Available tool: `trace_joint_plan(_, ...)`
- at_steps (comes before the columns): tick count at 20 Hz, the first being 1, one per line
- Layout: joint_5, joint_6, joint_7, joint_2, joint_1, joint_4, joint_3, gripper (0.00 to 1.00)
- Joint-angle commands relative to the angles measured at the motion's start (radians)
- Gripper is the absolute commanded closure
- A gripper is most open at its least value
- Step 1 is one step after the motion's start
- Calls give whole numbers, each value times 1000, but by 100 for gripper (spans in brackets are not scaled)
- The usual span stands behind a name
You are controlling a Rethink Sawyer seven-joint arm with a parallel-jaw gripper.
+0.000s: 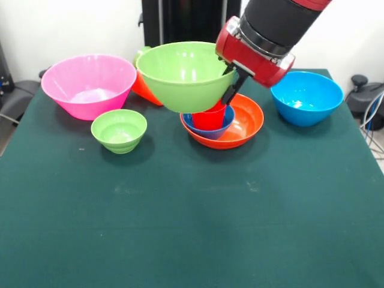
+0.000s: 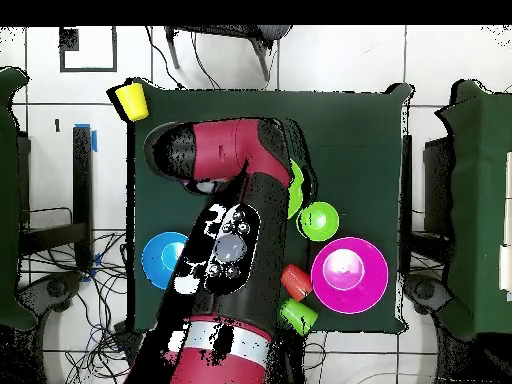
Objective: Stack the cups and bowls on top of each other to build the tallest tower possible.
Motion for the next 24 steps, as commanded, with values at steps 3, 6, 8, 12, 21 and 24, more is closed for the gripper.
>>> trace_joint_plan(3, 5, -80, 123, -32, 12, 207, 46, 100)
trace_joint_plan(6, 3, -118, 134, -70, 35, 277, 34, 100)
trace_joint_plan(8, 8, -89, 143, -65, 50, 265, 30, 100)
trace_joint_plan(12, 8, -78, 173, -7, 69, 216, 22, 100)
trace_joint_plan(21, 7, -249, 258, 93, 97, 252, -16, 100)
trace_joint_plan(24, 20, -274, 265, 101, 100, 269, -25, 100)
